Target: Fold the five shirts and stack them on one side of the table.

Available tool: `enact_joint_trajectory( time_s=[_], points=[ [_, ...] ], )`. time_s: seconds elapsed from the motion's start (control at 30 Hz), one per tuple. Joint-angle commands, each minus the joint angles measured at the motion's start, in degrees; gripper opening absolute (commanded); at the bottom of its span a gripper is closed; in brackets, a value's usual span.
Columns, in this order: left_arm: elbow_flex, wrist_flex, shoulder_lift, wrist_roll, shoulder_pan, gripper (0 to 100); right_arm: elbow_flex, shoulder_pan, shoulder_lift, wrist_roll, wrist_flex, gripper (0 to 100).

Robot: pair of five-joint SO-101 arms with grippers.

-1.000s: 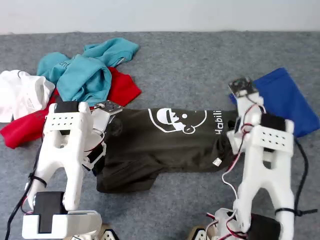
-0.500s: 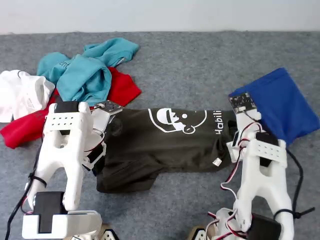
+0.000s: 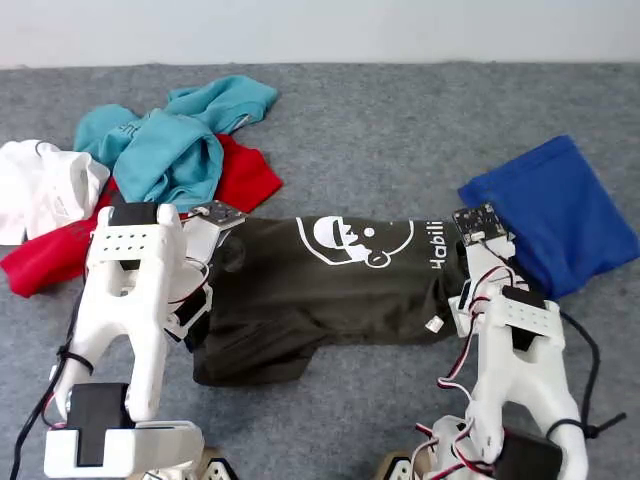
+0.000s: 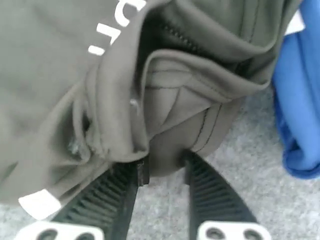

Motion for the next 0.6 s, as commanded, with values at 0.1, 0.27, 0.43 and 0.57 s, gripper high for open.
enact_joint_trajectory(
  time_s=[0.1,0.27,0.43,0.57],
  points=[
    [0.1,1.4,-1.8,0.7,0.2,9,-2.6,-3.8,5.6,0.4,-4.2,1.7],
    [0.1,1.4,-1.8,0.7,0.2,9,-12.3,-4.3,2.7,-2.5,5.8,0.9],
    [0.1,1.4,-1.8,0.7,0.2,9,-21.2,-9.0,-2.3,-2.9,17.7,1.0],
    [0.3,1.4,-1.8,0.8,0.2,9,-21.6,-15.5,-1.5,-3.0,17.1,1.0]
  ],
)
